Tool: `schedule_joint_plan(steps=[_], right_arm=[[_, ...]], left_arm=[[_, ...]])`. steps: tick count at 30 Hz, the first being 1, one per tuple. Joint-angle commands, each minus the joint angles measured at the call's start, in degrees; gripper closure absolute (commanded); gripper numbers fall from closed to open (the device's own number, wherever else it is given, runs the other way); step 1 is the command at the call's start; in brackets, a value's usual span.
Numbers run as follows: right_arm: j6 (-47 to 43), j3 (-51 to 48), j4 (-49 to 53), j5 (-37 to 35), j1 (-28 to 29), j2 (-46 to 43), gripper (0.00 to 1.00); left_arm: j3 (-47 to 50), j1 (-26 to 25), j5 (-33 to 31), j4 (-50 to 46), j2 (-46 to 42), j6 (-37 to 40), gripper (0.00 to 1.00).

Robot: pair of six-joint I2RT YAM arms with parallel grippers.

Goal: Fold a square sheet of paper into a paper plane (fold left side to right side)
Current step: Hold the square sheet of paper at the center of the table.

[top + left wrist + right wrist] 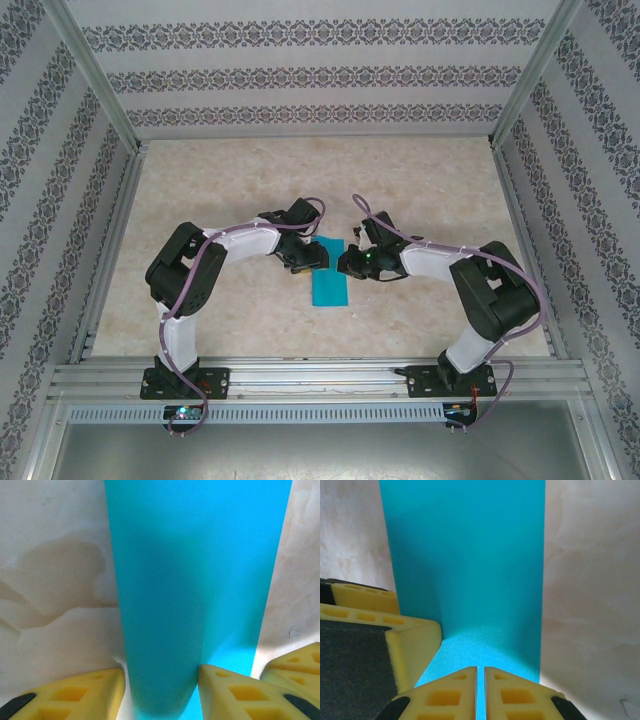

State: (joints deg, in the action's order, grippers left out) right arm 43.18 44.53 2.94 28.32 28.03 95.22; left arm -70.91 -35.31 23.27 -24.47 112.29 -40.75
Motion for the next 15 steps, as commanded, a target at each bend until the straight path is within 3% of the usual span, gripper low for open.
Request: schedule_joint_plan(steps=[1,15], right_arm=[[0.72,1.59,-0.40,0.69,0.73,1.66,0.89],[0.06,2.79,6.68,-2.44,1.85,4.96,0.95]], left_arm=[[2.54,-3.71,0.21,1.35,7.59,0.58,0.54],[2.49,-3.72,-0.58,0.96,7.35,0.94,0.53]])
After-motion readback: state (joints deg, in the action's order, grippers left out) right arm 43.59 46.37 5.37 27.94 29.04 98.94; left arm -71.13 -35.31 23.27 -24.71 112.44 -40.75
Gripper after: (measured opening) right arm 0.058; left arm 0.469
